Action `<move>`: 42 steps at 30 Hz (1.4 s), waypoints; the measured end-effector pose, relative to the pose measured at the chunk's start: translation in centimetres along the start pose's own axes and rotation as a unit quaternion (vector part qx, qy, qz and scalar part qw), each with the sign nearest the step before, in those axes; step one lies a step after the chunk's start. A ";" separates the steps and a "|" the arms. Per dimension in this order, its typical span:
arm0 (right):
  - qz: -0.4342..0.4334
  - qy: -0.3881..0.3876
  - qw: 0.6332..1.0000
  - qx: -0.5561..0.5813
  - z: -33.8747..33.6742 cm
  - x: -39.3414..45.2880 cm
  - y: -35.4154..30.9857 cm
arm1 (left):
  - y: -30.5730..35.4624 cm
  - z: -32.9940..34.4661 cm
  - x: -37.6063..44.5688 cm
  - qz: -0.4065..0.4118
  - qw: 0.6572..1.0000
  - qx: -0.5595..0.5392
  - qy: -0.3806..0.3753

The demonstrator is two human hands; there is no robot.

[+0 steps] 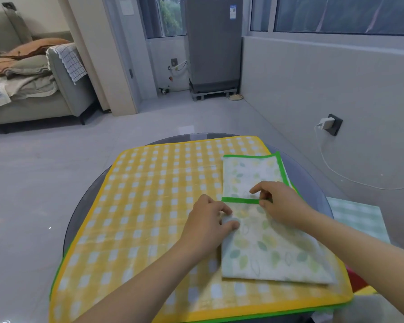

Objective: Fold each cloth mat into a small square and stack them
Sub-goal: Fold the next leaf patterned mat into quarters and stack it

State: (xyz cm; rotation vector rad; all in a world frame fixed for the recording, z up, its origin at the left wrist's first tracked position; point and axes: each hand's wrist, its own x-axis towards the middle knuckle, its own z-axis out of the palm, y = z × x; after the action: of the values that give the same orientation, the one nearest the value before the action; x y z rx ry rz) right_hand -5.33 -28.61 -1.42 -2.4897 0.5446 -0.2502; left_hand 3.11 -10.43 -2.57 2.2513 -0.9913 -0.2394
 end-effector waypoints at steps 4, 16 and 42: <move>-0.011 0.001 1.000 -0.019 0.2 -0.1 0.1 | -0.5 0.2 0.6 0.074 0.995 0.054 -0.028; -0.045 -0.054 0.975 -0.210 3.1 -5.2 0.6 | -1.5 1.2 0.8 0.132 0.957 0.228 -0.120; 0.201 0.127 0.963 0.127 -2.4 -1.8 3.5 | 3.4 2.6 5.5 -0.156 0.985 -0.040 0.069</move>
State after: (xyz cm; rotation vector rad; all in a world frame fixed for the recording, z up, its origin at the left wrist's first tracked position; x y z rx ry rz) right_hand -8.77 -31.69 -1.55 -2.0560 1.0386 -0.4491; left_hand 3.85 -17.35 -1.94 2.3065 -0.5455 -0.2483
